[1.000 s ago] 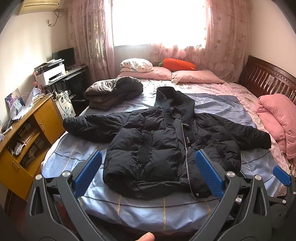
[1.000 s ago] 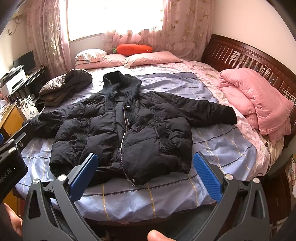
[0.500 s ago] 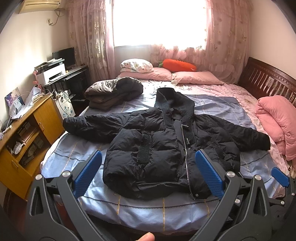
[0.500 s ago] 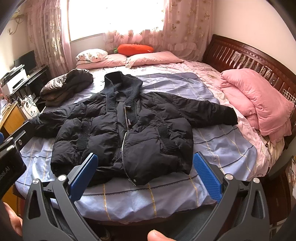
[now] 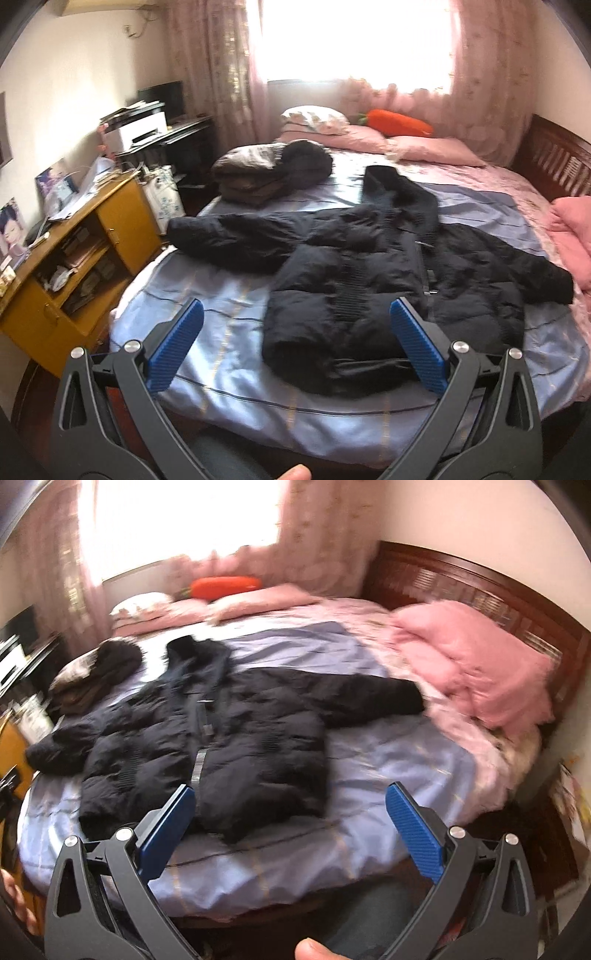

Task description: Fold large clothes

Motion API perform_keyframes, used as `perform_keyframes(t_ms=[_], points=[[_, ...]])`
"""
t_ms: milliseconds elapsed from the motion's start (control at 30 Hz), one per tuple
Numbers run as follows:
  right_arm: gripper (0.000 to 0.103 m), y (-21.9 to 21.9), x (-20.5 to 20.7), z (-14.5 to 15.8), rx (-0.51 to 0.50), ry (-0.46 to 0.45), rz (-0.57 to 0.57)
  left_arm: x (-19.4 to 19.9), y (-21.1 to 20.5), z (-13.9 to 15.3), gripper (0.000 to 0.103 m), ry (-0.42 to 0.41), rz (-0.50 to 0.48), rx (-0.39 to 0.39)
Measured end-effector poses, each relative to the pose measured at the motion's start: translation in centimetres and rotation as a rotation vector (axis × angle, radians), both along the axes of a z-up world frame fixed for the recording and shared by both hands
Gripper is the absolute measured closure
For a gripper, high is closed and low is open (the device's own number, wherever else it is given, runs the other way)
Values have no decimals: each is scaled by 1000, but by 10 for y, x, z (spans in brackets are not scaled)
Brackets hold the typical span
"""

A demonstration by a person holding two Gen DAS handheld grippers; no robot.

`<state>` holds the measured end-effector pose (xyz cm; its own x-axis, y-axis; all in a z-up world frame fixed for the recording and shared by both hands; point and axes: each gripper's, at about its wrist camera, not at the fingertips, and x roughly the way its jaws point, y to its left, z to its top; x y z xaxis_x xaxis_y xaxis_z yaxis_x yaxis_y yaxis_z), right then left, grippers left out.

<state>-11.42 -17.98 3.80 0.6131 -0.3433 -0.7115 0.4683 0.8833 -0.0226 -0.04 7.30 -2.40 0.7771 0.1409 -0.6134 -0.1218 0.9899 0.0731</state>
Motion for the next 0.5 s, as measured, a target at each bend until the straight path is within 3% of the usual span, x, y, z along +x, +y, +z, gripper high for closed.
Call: perform_keyframes(t_ms=[233,367,500], points=[[1,5,-36,21,4,35,-60,-6,33,-8,2,-12,-74,-23],[1,16,-41,34,-25,18,-34,-8,52,-21,2,8,-37,-49],[1,7,-42,36,57,-56,-6,-2,59,-33,2,51,-17,-47]])
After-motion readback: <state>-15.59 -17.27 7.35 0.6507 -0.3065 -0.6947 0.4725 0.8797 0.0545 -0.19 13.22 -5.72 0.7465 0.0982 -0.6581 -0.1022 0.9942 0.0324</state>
